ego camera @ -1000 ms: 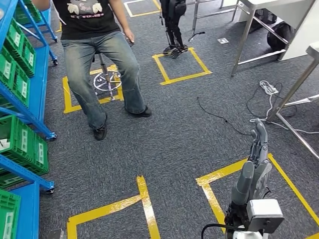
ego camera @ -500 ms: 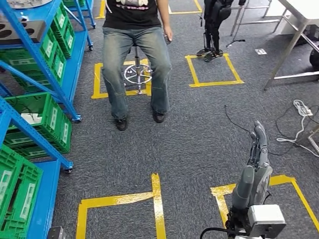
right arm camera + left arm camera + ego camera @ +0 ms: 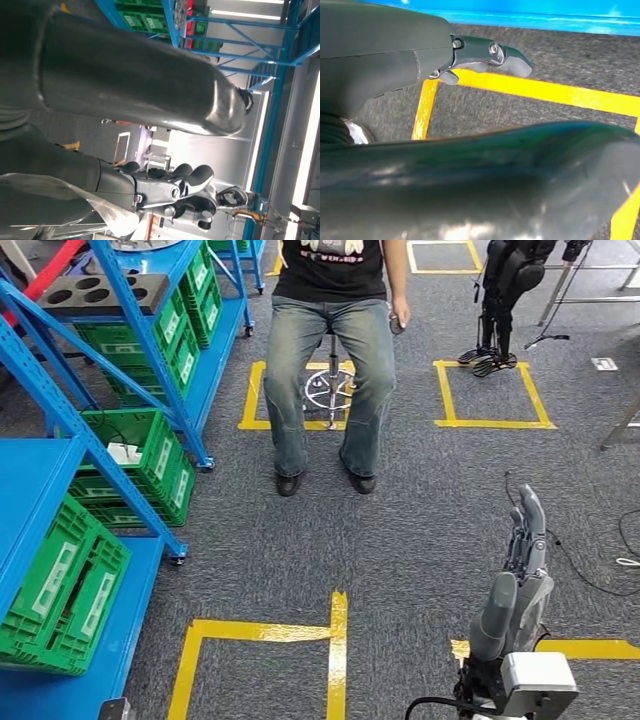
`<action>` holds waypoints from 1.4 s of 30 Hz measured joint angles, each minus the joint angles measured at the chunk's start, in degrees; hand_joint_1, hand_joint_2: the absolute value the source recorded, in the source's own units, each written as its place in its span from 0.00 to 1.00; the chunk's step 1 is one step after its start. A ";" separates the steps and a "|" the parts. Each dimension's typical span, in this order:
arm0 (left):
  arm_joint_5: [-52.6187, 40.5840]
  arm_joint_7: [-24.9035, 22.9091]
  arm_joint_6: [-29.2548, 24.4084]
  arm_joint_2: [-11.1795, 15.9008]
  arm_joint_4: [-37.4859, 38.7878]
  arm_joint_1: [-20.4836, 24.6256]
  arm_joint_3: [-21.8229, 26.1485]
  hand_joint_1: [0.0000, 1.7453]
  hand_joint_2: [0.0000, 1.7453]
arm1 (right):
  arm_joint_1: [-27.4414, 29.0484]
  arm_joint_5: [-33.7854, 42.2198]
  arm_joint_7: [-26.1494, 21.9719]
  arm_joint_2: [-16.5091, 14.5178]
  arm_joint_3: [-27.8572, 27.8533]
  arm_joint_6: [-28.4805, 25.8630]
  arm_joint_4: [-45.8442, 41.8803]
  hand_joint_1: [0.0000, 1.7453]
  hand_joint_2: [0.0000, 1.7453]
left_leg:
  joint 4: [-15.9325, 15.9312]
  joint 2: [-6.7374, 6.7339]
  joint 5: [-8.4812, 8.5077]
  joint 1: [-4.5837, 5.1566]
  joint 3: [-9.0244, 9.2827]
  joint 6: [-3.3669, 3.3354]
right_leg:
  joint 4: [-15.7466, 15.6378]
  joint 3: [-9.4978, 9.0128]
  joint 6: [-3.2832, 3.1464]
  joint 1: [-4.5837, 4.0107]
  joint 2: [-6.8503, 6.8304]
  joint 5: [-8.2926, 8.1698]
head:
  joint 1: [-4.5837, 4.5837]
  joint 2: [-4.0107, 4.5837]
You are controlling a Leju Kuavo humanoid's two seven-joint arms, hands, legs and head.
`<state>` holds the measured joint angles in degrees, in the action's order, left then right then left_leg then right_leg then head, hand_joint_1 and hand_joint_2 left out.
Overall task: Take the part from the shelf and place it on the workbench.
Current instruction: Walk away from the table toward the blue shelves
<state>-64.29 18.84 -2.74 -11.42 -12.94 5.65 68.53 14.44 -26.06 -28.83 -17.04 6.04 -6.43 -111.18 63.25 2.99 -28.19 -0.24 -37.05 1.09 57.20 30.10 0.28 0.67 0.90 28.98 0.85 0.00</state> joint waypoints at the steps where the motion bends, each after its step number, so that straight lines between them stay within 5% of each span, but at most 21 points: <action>1: -0.01 0.06 0.02 -0.03 0.00 0.10 -0.01 0.00 0.00 | 0.05 0.02 0.00 -0.01 -0.02 0.03 -0.01 0.00 0.00 | 3.74 -1.35 -1.94 0.01 -1.65 0.24 | -0.03 -0.05 -0.16 -0.11 -0.82 0.04 | -0.09 0.00; 3: 0.00 0.22 0.09 -0.02 0.00 0.19 -0.02 0.00 0.00 | 0.09 0.11 0.01 -0.01 -0.07 0.11 0.00 0.00 0.00 | 10.53 -2.15 -4.59 -0.17 -4.65 0.57 | -0.02 -0.08 -0.36 -0.28 -2.49 0.19 | -0.11 0.00; 4: 0.01 0.29 0.11 0.02 0.00 0.15 -0.02 0.00 0.00 | 0.08 0.15 0.01 -0.01 -0.08 0.16 0.01 0.00 0.00 | 11.51 -2.24 -4.47 -0.21 -4.99 0.64 | -0.01 -0.13 -0.37 -0.31 -3.24 0.28 | -0.11 0.00; 6: 0.01 0.37 0.12 0.10 0.00 0.04 -0.01 0.00 0.00 | 0.04 0.26 0.01 -0.02 -0.08 0.32 0.02 0.00 0.00 | 6.68 -2.86 -1.34 -0.21 -2.34 0.53 | -0.01 -0.46 -0.23 -0.33 -4.64 0.56 | -0.12 0.00; 8: 0.01 0.40 0.09 0.15 0.00 0.10 -0.01 0.00 0.00 | 0.01 0.35 0.01 -0.03 -0.09 0.50 0.02 0.00 0.00 | -1.05 -5.67 1.54 0.17 1.69 0.03 | 0.06 -0.86 0.14 -0.59 -5.83 1.00 | -0.15 0.00; 10: 0.01 0.40 0.02 0.17 0.00 0.25 -0.01 0.00 0.00 | -0.01 0.40 0.01 -0.03 -0.13 0.57 0.02 0.00 0.00 | -4.26 -7.49 1.98 0.67 3.13 -0.70 | 0.12 -1.04 0.58 -0.99 -6.89 1.35 | -0.09 0.00; 12: 0.01 0.40 -0.04 0.20 0.00 0.24 -0.01 0.00 0.00 | -0.05 0.44 0.01 -0.03 -0.11 0.60 0.01 0.00 0.00 | -4.57 -6.35 2.06 0.75 3.00 -1.47 | 0.01 -1.21 1.13 -1.07 -7.88 1.65 | -0.03 0.00; 15: 0.01 0.40 -0.13 0.19 -0.01 0.30 -0.02 0.00 0.00 | -0.08 0.50 0.01 -0.02 -0.11 0.62 0.00 0.00 0.00 | -5.26 -4.35 2.47 0.33 3.30 -2.59 | 3.85 0.33 1.99 -0.70 -4.42 4.54 | 0.32 0.00; 17: 0.01 0.40 -0.19 0.23 -0.02 0.45 -0.02 0.00 0.00 | -0.01 0.54 0.02 -0.02 -0.20 0.60 0.03 0.00 0.00 | -5.27 -2.95 2.57 0.32 3.17 -2.98 | 11.79 4.23 2.15 -0.52 -1.69 8.09 | 0.50 0.00; 19: 0.01 0.40 -0.21 0.26 -0.02 0.39 -0.02 0.00 0.00 | 0.04 0.57 0.03 -0.02 -0.27 0.58 0.07 0.00 0.00 | -5.25 -1.39 2.60 0.38 3.12 -3.07 | 17.01 7.32 2.15 -0.49 -1.10 9.07 | 0.52 0.00; 21: 0.01 0.40 -0.21 0.26 -0.02 0.30 -0.01 0.00 0.00 | 0.03 0.58 0.03 -0.03 -0.29 0.57 0.08 0.00 0.00 | -5.21 0.22 2.62 0.38 3.27 -3.03 | 13.54 6.33 1.96 -0.47 -0.67 5.63 | 0.54 0.00; 23: 0.01 0.40 -0.21 0.24 -0.02 0.35 -0.01 0.00 0.00 | 0.04 0.58 0.02 -0.03 -0.29 0.58 0.09 0.00 0.00 | -5.02 1.74 2.62 0.39 3.24 -2.77 | 5.58 3.09 1.60 -0.23 1.95 1.41 | 0.52 0.00; 26: 0.01 0.37 -0.21 0.25 -0.02 0.35 -0.01 0.00 0.00 | 0.03 0.69 0.03 -0.03 -0.39 0.66 0.13 0.00 0.00 | -4.78 3.77 3.00 0.12 2.29 -1.64 | 0.69 0.91 1.12 -0.07 4.86 0.28 | 0.46 0.00; 27: 0.00 0.34 -0.22 0.29 -0.02 0.25 -0.01 0.00 0.00 | 0.00 0.75 0.03 -0.03 -0.43 0.74 0.15 0.00 0.00 | -4.88 4.40 3.20 -0.03 2.02 -1.25 | 0.47 0.72 0.91 -0.09 4.22 0.23 | 0.44 0.00; 29: -0.03 0.29 -0.24 0.38 -0.02 0.08 -0.01 0.00 0.00 | -0.06 0.83 0.03 -0.08 -0.47 0.97 0.21 0.00 0.00 | -3.98 2.76 2.58 0.06 1.48 -0.66 | -0.11 0.34 0.31 -0.01 2.61 -0.10 | 0.33 0.00; 32: -0.09 0.27 -0.26 0.44 -0.01 0.28 -0.01 0.00 0.00 | -0.05 0.97 0.01 -0.15 -0.60 1.20 0.39 0.00 0.00 | 4.13 -1.69 -1.95 0.02 -2.06 0.05 | -0.60 -0.20 -0.42 -0.10 -0.33 -0.10 | -0.01 0.00; 34: -0.12 0.21 -0.29 0.51 -0.01 0.29 0.00 0.00 0.00 | -0.04 1.01 0.01 -0.16 -0.67 1.37 0.64 0.00 0.00 | 9.61 -2.15 -3.81 -0.29 -4.51 0.49 | -0.58 -0.29 -0.54 -0.17 -2.20 0.11 | -0.04 0.00; 35: -0.14 0.15 -0.32 0.58 -0.02 0.20 0.01 0.00 0.00 | -0.04 1.01 0.01 -0.16 -0.66 1.45 0.77 0.00 0.00 | 9.77 -2.27 -3.29 -0.39 -4.48 0.64 | -0.57 -0.36 -0.50 -0.17 -3.02 0.23 | -0.05 0.00; 39: -0.34 -0.05 -0.36 0.71 -0.02 0.10 0.04 0.00 0.00 | -0.03 1.00 -0.02 -0.16 -0.64 1.57 0.96 0.00 0.00 | -2.58 -5.85 2.40 -0.03 2.23 0.18 | -0.48 -1.12 0.26 -0.46 -5.67 1.03 | -0.07 0.00; 41: -0.40 -0.14 -0.36 0.67 -0.01 0.15 0.03 0.00 0.00 | -0.02 1.01 -0.05 -0.17 -0.64 1.55 0.97 0.00 0.00 | -4.74 -6.88 2.31 0.49 3.22 -0.60 | -0.43 -1.36 0.79 -0.75 -6.72 1.41 | 0.00 0.00; 42: -0.40 -0.16 -0.36 0.67 -0.01 0.09 0.03 0.00 0.00 | -0.02 1.01 -0.07 -0.17 -0.62 1.54 0.98 0.00 0.00 | -4.89 -6.32 2.32 0.52 3.13 -1.07 | -0.45 -1.54 1.06 -0.75 -7.25 1.55 | 0.03 0.00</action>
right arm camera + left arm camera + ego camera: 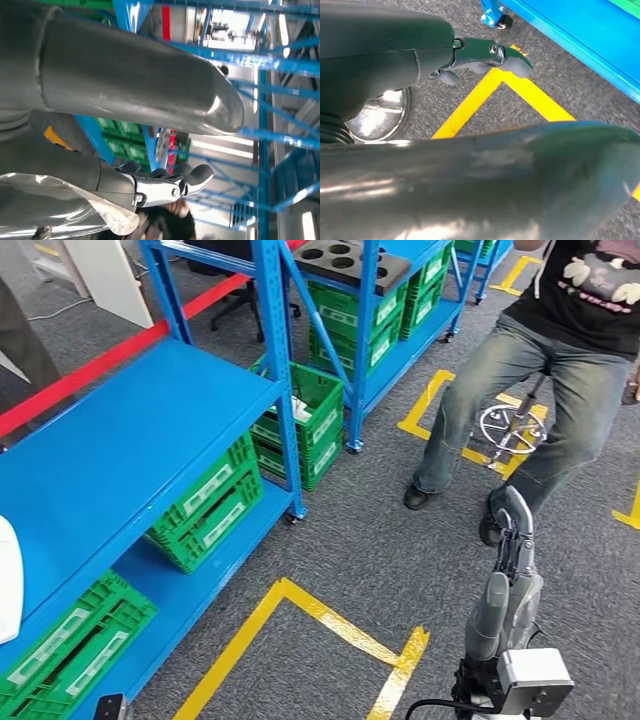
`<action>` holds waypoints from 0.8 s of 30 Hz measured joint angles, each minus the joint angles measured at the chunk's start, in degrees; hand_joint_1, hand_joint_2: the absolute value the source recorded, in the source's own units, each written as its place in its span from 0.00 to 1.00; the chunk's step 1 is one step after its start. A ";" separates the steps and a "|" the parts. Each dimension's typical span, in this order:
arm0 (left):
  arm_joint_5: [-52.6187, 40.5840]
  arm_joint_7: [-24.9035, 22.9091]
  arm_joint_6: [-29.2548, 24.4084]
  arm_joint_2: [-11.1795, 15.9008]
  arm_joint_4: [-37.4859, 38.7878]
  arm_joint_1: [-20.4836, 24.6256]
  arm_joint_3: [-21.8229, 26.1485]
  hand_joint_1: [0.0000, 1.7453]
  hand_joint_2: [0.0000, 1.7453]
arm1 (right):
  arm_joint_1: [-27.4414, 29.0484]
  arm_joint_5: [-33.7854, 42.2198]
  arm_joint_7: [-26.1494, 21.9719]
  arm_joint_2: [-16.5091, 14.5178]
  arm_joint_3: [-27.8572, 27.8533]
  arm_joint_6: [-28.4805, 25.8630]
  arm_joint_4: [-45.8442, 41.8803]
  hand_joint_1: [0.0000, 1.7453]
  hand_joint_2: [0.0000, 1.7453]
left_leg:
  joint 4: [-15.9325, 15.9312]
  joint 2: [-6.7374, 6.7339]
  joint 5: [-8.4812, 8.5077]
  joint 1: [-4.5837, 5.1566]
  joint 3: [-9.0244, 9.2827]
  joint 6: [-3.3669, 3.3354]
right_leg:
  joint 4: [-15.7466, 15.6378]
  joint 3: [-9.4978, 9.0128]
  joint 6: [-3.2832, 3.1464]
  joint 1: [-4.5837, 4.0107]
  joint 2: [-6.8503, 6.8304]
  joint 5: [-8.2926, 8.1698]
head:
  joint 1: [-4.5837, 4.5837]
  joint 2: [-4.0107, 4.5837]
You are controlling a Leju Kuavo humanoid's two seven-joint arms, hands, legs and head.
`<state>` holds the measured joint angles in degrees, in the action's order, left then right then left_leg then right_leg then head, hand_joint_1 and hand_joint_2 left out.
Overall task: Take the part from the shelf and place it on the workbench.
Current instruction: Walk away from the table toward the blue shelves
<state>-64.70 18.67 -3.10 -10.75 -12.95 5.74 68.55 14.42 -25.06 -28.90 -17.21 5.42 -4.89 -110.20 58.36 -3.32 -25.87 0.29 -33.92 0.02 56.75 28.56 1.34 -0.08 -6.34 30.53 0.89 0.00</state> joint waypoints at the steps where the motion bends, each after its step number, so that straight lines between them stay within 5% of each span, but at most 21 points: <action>1: 0.01 -0.02 0.00 -0.01 0.00 -0.12 0.00 0.00 0.00 | 0.00 -0.01 -0.01 0.00 0.02 -0.01 0.00 0.00 0.00 | -0.19 0.57 0.06 -0.06 0.08 -0.38 | 0.00 -0.05 0.33 0.11 -0.21 0.27 | 0.02 0.00; 3: 0.02 -0.04 0.00 -0.09 -0.01 -0.17 0.01 0.00 0.00 | 0.02 -0.02 -0.04 0.01 0.04 -0.02 -0.01 0.00 0.00 | -0.62 1.74 0.24 -0.33 0.35 -1.15 | 2.26 0.80 0.91 0.33 1.70 2.06 | 0.20 0.00; 6: -0.03 -0.16 0.00 -0.11 -0.02 -0.01 0.01 0.00 0.00 | 0.26 -0.03 -0.04 0.01 -0.06 -0.07 0.12 0.00 0.00 | -0.71 3.59 0.38 -0.47 0.35 -1.75 | 13.32 6.36 1.22 0.54 5.67 6.92 | 0.59 0.00; 8: -0.18 -0.45 -0.03 -0.13 -0.02 -0.08 0.01 0.00 0.00 | 0.50 -0.04 -0.01 0.01 -0.12 -0.13 0.25 0.00 0.00 | -0.66 5.04 0.36 -0.45 0.38 -1.81 | 16.90 8.90 1.22 0.59 6.17 6.74 | 0.60 0.00; 11: -0.28 -0.66 -0.09 -0.18 -0.02 -0.16 0.01 0.00 0.00 | 0.60 -0.07 0.01 -0.01 -0.13 -0.16 0.31 0.00 0.00 | -0.61 6.43 0.35 -0.47 0.48 -1.81 | 13.73 8.22 1.10 0.65 6.33 3.38 | 0.61 0.00; 15: -0.28 -0.68 -0.09 -0.18 -0.01 -0.15 0.01 0.00 0.00 | 0.61 -0.09 0.02 -0.01 -0.13 -0.16 0.31 0.00 0.00 | -0.56 6.78 0.34 -0.49 0.50 -1.78 | 11.71 7.41 1.05 0.69 6.50 2.15 | 0.59 0.00; 16: -0.28 -0.70 -0.09 -0.19 -0.01 -0.14 0.01 0.00 0.00 | 0.61 -0.11 0.03 -0.01 -0.13 -0.15 0.31 0.00 0.00 | -0.47 7.18 0.29 -0.54 0.48 -1.67 | 9.06 6.33 0.98 0.78 7.39 0.88 | 0.59 0.00; 19: -0.33 -0.79 0.11 -0.29 0.00 -0.30 0.01 0.00 0.00 | 0.74 -0.49 0.23 -0.10 0.07 0.06 0.37 0.00 0.00 | 0.56 8.83 0.03 -0.78 -0.68 0.09 | 1.32 2.72 -0.18 1.10 9.53 -1.65 | 0.45 0.00; 21: -0.35 -0.79 0.21 -0.50 0.01 -0.29 0.01 0.00 0.00 | 0.86 -0.71 0.36 -0.18 0.23 0.17 0.39 0.00 0.00 | 4.52 6.80 -2.24 -0.71 -2.68 0.99 | 0.65 2.18 -1.05 1.18 7.88 -1.56 | 0.12 0.00; 24: -0.32 -0.75 0.20 -0.71 0.01 -0.15 0.01 0.00 0.00 | 1.00 -0.84 0.49 -0.19 0.27 0.17 0.41 0.00 0.00 | 14.74 4.30 -6.84 -0.80 -7.23 1.48 | 0.65 2.04 -1.48 0.89 5.29 -1.31 | -0.07 0.00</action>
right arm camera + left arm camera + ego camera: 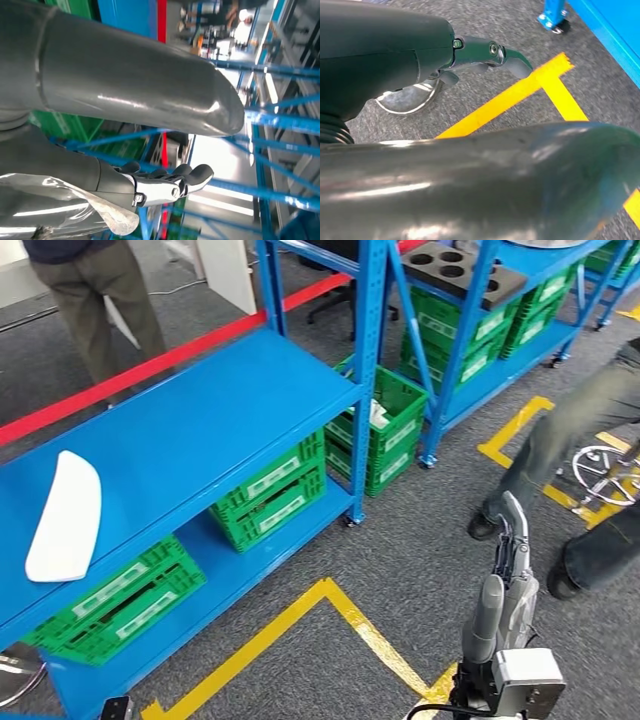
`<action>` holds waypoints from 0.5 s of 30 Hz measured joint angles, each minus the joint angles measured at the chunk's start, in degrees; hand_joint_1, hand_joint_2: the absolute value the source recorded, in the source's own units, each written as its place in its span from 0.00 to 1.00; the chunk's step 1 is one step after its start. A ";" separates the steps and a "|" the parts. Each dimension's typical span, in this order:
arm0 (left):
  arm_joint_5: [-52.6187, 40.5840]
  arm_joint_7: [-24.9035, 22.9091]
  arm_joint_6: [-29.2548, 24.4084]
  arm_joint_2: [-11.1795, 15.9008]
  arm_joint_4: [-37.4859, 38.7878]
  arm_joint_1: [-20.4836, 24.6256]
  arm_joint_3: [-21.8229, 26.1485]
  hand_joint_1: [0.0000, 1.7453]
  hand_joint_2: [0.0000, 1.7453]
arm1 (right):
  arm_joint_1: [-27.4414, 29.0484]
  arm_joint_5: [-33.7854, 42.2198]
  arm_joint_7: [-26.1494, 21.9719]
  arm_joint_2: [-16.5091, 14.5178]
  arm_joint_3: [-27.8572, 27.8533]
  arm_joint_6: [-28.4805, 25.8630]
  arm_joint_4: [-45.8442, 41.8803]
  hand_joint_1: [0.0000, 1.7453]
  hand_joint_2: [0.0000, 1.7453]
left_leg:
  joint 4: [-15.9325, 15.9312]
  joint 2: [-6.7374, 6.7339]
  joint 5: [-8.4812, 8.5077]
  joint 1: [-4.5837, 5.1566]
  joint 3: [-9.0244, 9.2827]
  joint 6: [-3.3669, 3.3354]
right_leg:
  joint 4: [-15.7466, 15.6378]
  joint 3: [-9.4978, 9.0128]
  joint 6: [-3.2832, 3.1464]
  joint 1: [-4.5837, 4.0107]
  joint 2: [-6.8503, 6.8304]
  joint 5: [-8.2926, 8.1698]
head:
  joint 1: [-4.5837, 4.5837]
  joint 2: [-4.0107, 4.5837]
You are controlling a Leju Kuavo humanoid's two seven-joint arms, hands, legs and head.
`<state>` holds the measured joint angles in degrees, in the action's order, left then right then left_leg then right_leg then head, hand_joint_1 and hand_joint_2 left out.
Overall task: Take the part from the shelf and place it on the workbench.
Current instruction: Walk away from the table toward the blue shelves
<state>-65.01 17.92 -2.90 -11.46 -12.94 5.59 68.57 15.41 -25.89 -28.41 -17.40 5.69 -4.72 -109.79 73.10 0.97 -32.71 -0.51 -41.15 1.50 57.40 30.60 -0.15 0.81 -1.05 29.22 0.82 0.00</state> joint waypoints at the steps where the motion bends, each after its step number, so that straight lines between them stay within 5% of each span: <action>1: 0.02 0.02 -0.02 0.00 0.00 -0.06 0.01 0.00 0.00 | 0.01 -0.05 0.04 0.00 0.02 0.00 0.01 0.00 0.00 | 1.17 -0.17 0.00 -0.04 -0.41 0.05 | 0.01 -0.06 -0.03 -0.07 -0.80 0.10 | -0.01 0.00; 3: 0.05 0.04 -0.05 0.04 0.00 -0.20 0.02 0.00 0.00 | 0.02 -0.12 0.13 0.00 0.10 -0.01 0.03 0.00 0.00 | -2.90 -0.70 2.90 0.00 1.95 -0.15 | 0.02 -0.40 0.07 -0.16 -2.22 0.37 | -0.02 0.00; 5: 0.05 0.06 -0.05 0.07 0.00 -0.16 0.02 0.00 0.00 | 0.02 -0.15 0.17 0.00 0.19 -0.03 0.03 0.00 0.00 | -10.58 -2.92 5.81 0.48 6.04 -0.81 | 0.05 -0.88 0.37 -0.37 -3.47 0.77 | -0.03 0.00; 7: 0.05 0.06 -0.05 0.07 0.00 -0.02 0.01 0.00 0.00 | 0.03 -0.18 0.21 0.00 0.22 -0.07 0.03 0.00 0.00 | -14.27 -4.60 6.26 1.06 7.81 -1.58 | 0.08 -1.09 0.82 -0.67 -4.64 1.10 | 0.02 0.00; 9: 0.05 -0.03 -0.07 0.05 0.00 -0.13 0.01 0.00 0.00 | 0.02 -0.19 0.25 0.00 0.29 -0.11 0.02 0.00 0.00 | -14.67 -3.88 6.14 1.15 7.81 -2.20 | -0.10 -1.31 1.36 -0.79 -5.68 1.33 | 0.08 0.00; 12: 0.05 -0.21 -0.10 -0.09 -0.01 -0.24 0.03 0.00 0.00 | 0.03 -0.19 0.26 0.00 0.35 -0.16 0.00 0.00 0.00 | -15.58 -2.13 6.57 0.56 8.24 -3.18 | 3.11 -0.01 2.21 -0.63 -2.48 3.74 | 0.39 -0.01; 15: 0.05 -0.25 -0.11 -0.15 0.00 0.00 0.02 0.00 0.00 | 0.15 -0.18 0.29 0.00 0.24 -0.21 0.04 0.00 0.00 | -15.62 -0.22 6.59 0.38 8.19 -3.58 | 14.17 5.73 2.48 -0.40 0.67 8.33 | 0.68 0.00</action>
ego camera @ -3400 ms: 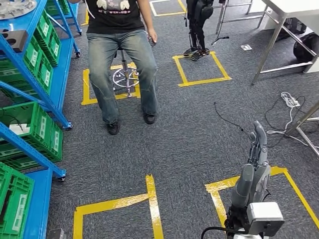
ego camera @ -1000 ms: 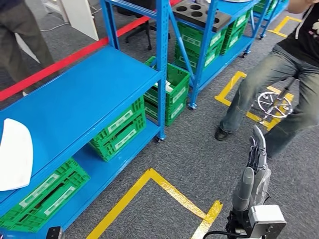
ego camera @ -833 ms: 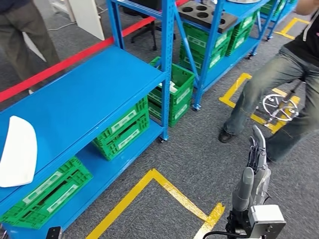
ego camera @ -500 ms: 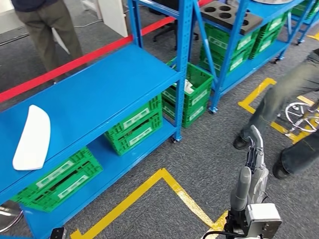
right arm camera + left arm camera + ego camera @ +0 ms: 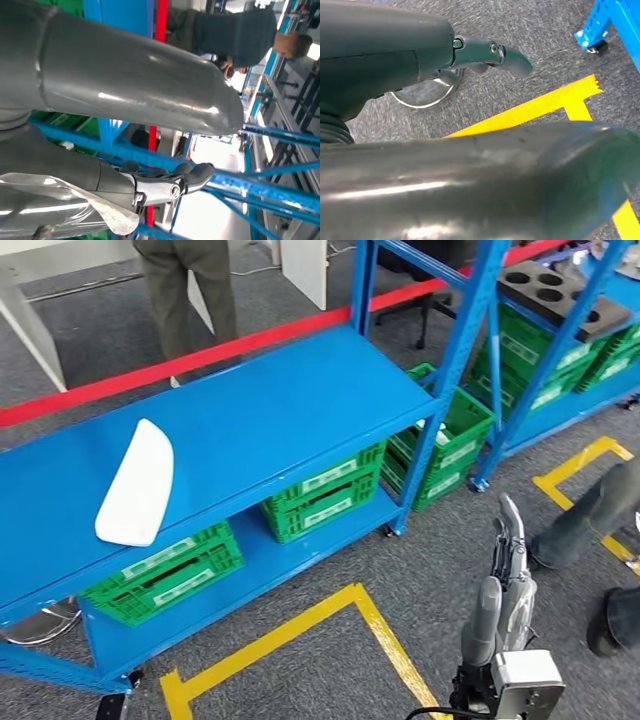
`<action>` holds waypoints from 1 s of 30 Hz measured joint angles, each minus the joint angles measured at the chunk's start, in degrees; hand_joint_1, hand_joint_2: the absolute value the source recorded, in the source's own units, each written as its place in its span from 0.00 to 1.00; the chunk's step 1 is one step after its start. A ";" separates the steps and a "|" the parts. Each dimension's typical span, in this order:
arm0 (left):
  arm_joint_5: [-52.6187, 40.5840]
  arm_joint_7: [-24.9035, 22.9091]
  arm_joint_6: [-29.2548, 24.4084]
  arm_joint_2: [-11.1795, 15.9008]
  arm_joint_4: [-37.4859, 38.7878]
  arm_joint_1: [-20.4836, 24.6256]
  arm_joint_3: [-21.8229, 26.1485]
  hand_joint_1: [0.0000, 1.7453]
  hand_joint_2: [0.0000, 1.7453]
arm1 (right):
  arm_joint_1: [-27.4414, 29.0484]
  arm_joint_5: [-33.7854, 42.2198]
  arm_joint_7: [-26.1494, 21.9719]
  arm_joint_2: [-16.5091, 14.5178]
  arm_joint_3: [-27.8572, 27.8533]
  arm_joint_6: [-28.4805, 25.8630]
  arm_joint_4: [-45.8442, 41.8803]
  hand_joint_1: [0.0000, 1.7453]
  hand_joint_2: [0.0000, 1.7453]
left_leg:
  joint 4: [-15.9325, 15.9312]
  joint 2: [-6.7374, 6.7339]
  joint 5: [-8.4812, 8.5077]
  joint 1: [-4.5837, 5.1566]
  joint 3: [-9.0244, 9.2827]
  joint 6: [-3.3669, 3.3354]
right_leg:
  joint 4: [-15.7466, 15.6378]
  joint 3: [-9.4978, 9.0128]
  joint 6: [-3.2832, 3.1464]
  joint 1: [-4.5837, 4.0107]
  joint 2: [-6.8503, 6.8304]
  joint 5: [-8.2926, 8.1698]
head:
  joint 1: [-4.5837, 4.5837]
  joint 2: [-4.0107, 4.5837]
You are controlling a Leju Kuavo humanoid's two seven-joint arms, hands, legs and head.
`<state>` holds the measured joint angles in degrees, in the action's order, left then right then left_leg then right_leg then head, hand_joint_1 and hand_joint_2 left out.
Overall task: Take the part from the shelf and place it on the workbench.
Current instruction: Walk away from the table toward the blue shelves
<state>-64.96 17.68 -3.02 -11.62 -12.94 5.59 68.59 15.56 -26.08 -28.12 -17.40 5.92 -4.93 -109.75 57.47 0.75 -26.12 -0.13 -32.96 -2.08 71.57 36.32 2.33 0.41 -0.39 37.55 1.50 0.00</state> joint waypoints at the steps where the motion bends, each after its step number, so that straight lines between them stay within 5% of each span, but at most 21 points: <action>1: -0.01 -0.01 0.00 -0.03 0.00 -0.03 0.00 0.00 0.00 | 0.02 0.00 0.00 0.00 -0.02 -0.02 0.01 0.00 0.00 | 0.02 0.71 -0.01 -0.01 0.03 0.00 | 1.87 1.24 0.05 0.05 0.15 0.04 | 0.01 0.00; 3: -0.01 -0.01 0.00 -0.04 0.00 -0.08 0.00 0.00 0.00 | 0.04 -0.01 0.01 0.00 -0.02 -0.04 0.01 0.00 0.00 | 0.12 2.25 -0.07 -0.11 0.19 0.11 | -0.88 0.64 0.09 0.22 0.41 -3.16 | 0.00 0.00; 5: -0.01 0.01 0.00 -0.04 0.00 -0.02 0.01 0.00 0.00 | 0.05 -0.01 0.01 0.00 -0.03 -0.07 0.02 0.00 0.00 | 0.52 3.78 -0.31 -0.19 0.12 0.57 | -8.44 -2.45 0.10 0.65 2.75 -7.27 | 0.02 0.00; 8: -0.04 0.13 0.03 0.03 -0.01 -0.04 0.01 0.00 0.00 | 0.18 0.04 0.02 0.00 -0.03 -0.17 0.05 0.00 0.00 | 1.26 5.76 -0.24 -0.37 -0.92 1.74 | -12.97 -4.66 -0.42 0.91 5.68 -8.15 | -0.02 0.00; 10: -0.08 0.20 0.04 0.14 0.00 -0.21 0.01 0.00 0.00 | 0.19 0.09 -0.01 -0.04 0.03 -0.19 0.05 0.00 0.00 | 1.41 6.18 -0.10 -0.56 -1.33 2.42 | -13.18 -4.90 -1.07 0.88 4.43 -8.25 | -0.04 0.00; 12: -0.09 0.23 0.04 0.22 0.00 -0.16 0.01 0.00 0.00 | 0.18 0.13 -0.03 -0.12 0.09 -0.19 0.03 0.00 0.00 | 3.93 3.56 -1.62 -0.37 -2.50 2.93 | -13.44 -5.29 -1.75 0.96 2.70 -8.26 | -0.45 0.00; 14: -0.10 0.29 0.04 0.23 0.00 0.02 0.00 0.00 0.00 | 0.26 0.16 -0.05 -0.15 0.04 -0.20 0.01 0.00 0.00 | 10.66 0.57 -4.97 -0.29 -5.65 3.31 | -13.51 -5.55 -2.26 0.79 0.79 -8.03 | -0.85 0.00; 16: -0.11 0.34 0.04 0.26 0.00 0.02 0.01 0.00 0.00 | 0.30 0.18 -0.05 -0.15 -0.01 -0.21 0.02 0.00 0.00 | 16.81 0.01 -7.01 -0.39 -8.57 3.48 | -13.49 -5.65 -2.46 0.63 -0.95 -7.82 | -0.85 0.00; 17: -0.11 0.35 0.04 0.29 0.00 -0.07 0.01 0.00 0.00 | 0.30 0.18 -0.05 -0.15 -0.01 -0.22 0.02 0.00 0.00 | 17.27 -0.05 -6.55 -0.39 -8.75 3.45 | -13.49 -5.74 -2.49 0.59 -1.69 -7.71 | -0.86 0.00; 19: -0.11 0.35 0.05 0.34 0.00 -0.23 0.02 0.00 0.00 | 0.29 0.18 -0.05 -0.15 0.00 -0.22 0.01 0.00 0.00 | 11.67 -0.68 -2.93 -0.31 -5.78 3.08 | -13.49 -6.17 -2.42 0.49 -3.09 -7.41 | -0.87 0.00; 21: -0.17 0.38 0.05 0.40 0.00 -0.13 0.02 0.00 0.00 | 0.27 0.21 -0.05 -0.15 0.01 -0.21 0.01 0.00 0.00 | 4.35 -2.89 -0.44 0.20 -1.96 2.38 | -13.51 -6.60 -2.14 0.29 -4.27 -7.05 | -0.87 0.00; 23: -0.31 0.41 0.05 0.45 0.00 -0.02 0.01 0.00 0.00 | 0.25 0.29 -0.05 -0.14 -0.01 -0.20 0.01 0.00 0.00 | 1.77 -4.29 -0.50 0.79 -0.84 1.77 | -13.55 -6.72 -1.66 0.04 -5.28 -6.82 | -0.81 0.00; 25: -0.37 0.44 0.03 0.56 0.00 -0.16 0.01 0.00 0.00 | 0.21 0.35 -0.07 -0.14 0.04 -0.18 0.01 0.00 0.00 | 1.33 -3.49 -0.47 0.80 -0.90 1.22 | -13.79 -6.96 -1.03 -0.07 -6.14 -6.61 | -0.78 0.00; 27: -0.37 0.48 0.02 0.61 0.00 -0.24 0.02 0.00 0.00 | 0.16 0.35 -0.13 -0.14 0.08 -0.18 -0.01 0.00 0.00 | 0.61 -2.37 -0.18 0.40 -0.53 0.53 | -12.61 -6.56 -0.43 0.04 -4.44 -5.42 | -0.60 0.00; 30: -0.37 0.51 0.02 0.63 -0.01 0.06 0.01 0.00 0.00 | 0.17 0.35 -0.16 -0.09 -0.06 -0.19 0.01 0.00 0.00 | 0.26 -0.50 0.04 0.09 -0.34 -0.05 | -3.01 -1.73 -0.05 0.27 -0.40 -0.88 | -0.25 0.00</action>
<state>-65.33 18.18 -2.99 -10.99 -12.95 5.65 68.59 15.73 -25.73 -28.29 -17.49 5.87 -5.13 -109.74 57.73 0.25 -26.08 -0.05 -33.30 -2.13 68.56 34.60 2.28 0.68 -0.79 36.67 1.26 0.00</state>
